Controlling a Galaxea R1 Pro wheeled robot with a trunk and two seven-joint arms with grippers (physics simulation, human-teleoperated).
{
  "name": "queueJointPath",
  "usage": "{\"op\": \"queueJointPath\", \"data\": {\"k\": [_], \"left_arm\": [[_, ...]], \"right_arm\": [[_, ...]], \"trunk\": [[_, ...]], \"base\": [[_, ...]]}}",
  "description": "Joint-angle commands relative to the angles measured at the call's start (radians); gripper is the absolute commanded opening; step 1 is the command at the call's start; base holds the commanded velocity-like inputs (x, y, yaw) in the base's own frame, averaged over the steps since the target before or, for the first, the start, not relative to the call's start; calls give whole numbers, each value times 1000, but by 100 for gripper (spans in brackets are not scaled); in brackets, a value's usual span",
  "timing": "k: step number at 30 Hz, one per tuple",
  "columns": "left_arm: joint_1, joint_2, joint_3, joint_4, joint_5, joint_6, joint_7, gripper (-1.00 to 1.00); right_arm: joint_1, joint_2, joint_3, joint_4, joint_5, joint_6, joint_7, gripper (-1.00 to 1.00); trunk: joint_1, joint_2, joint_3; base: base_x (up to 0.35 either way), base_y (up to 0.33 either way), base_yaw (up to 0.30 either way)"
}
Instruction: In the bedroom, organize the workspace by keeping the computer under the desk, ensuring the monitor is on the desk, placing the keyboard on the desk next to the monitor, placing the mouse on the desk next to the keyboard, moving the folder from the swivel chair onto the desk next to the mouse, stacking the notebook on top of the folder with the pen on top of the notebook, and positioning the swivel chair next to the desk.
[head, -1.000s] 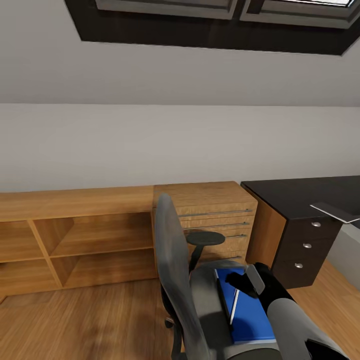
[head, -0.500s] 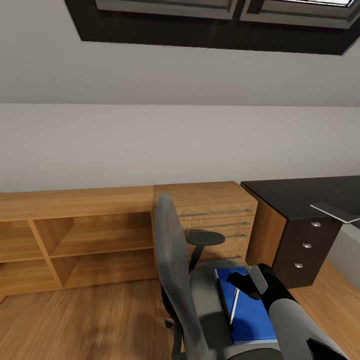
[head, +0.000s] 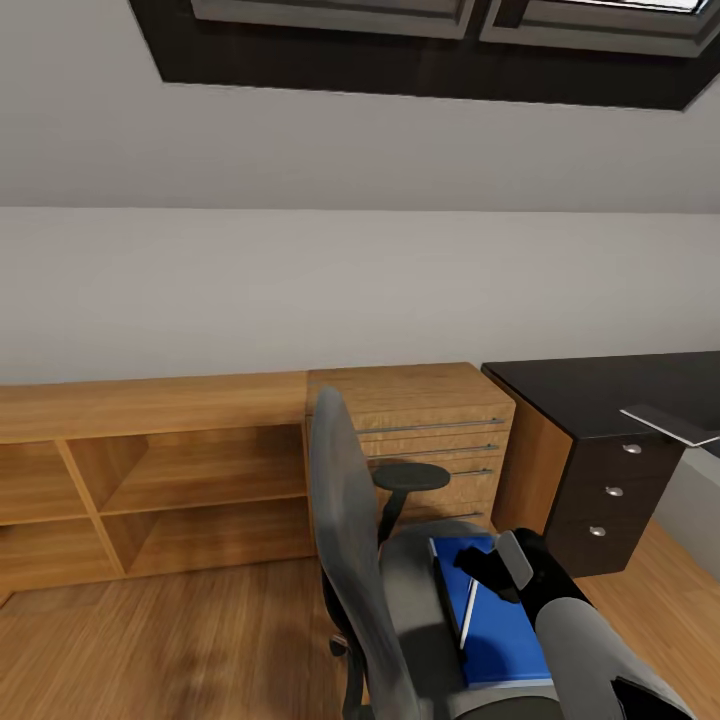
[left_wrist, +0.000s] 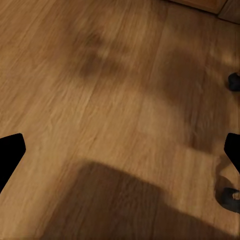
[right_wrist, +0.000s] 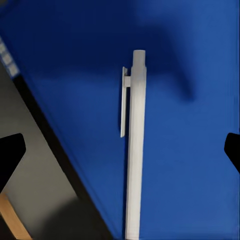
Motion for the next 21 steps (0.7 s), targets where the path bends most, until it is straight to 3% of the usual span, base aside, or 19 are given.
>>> {"op": "queueJointPath", "data": {"k": [1,9,21], "left_arm": [[-1,0,-8,1,11,-2,-5,100],[-1,-16,-13,0,9,-5,-6,100],[0,-20,-14,0,8,-6,-7,100]], "right_arm": [[-1,1,-4,-2,-11,2,-15,100],[-1,-8,0,-2,16,7,6,100],[-1,-15,1,-2,58,8,14,100]], "trunk": [[0,-1,-1],[0,-1,-1],[0,-1,-1]], "base": [[0,0,0],[0,0,0],[0,0,0]]}}
